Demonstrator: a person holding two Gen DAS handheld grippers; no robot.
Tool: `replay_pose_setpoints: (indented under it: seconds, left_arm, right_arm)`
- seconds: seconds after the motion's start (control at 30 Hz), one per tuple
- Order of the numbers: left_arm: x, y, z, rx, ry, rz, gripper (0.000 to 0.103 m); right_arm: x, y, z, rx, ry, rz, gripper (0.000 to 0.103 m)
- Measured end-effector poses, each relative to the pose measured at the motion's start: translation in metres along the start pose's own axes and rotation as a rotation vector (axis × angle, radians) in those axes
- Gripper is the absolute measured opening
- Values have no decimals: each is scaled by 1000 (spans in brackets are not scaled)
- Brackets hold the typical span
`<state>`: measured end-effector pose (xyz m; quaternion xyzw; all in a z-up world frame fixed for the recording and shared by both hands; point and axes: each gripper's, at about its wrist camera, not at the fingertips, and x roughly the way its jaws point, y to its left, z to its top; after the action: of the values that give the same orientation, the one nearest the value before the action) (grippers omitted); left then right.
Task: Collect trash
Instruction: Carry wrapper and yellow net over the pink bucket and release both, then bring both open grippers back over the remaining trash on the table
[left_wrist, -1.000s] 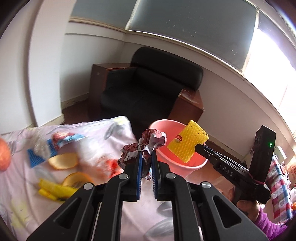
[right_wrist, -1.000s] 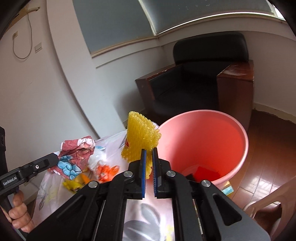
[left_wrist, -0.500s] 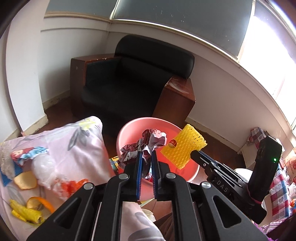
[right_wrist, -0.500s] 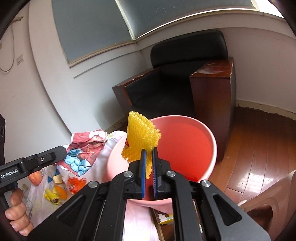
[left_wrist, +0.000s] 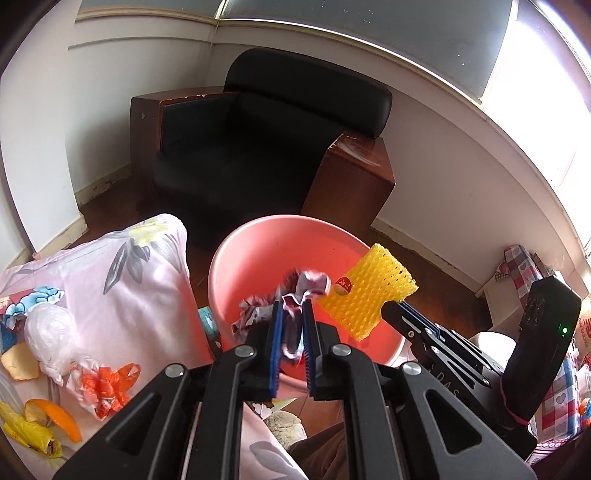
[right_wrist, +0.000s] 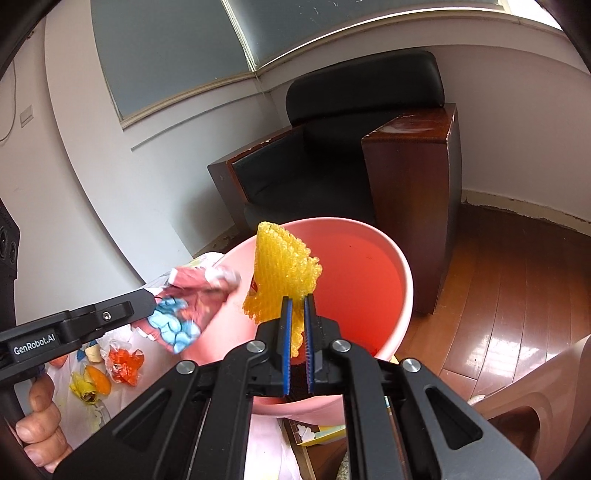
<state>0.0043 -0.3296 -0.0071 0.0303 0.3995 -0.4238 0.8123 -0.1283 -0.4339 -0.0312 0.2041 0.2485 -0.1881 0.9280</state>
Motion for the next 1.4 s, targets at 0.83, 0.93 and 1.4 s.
replay_pose_setpoints:
  seconds: [0.83,0.93,1.4]
  left_arm:
    - [-68,31,-38,-29,-106,160,49]
    - [-80,47,-50,-54,-112,245,49]
    - [-167,127,-121,-262,-156,604,49]
  right_arm:
    - [23,26,-3,-45,75,91,41]
    - [23,49,-6,-72,89,181,41]
    - [33,175,-53,-287,306,529,41]
